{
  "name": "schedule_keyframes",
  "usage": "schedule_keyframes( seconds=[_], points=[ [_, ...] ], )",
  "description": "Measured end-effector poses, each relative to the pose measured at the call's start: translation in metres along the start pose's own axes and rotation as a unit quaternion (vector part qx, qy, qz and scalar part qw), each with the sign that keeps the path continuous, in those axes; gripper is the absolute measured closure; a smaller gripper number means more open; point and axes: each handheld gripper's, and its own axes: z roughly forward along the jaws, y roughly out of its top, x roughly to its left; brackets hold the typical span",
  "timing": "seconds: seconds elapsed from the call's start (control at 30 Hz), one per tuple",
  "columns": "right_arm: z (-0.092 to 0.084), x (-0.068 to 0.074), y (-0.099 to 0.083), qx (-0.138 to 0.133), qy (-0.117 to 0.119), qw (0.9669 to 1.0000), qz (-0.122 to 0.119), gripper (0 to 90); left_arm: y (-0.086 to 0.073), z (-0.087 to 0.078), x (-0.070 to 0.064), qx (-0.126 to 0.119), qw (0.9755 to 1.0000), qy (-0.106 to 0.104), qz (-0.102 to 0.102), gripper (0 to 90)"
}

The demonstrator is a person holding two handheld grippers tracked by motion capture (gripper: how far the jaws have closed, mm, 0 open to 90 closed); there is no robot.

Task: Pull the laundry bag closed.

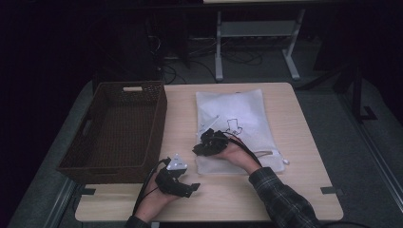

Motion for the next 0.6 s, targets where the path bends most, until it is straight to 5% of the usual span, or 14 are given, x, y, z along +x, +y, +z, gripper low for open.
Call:
schedule_keyframes(
  seconds=[0.6],
  points=[
    [-0.019, -0.004, -0.016, -0.001, -0.001, 0.9999, 0.01, 77.5, 0.0, 0.001, 0.0, 0.005, 1.0, 0.001, 0.004, 22.1]
  ],
)
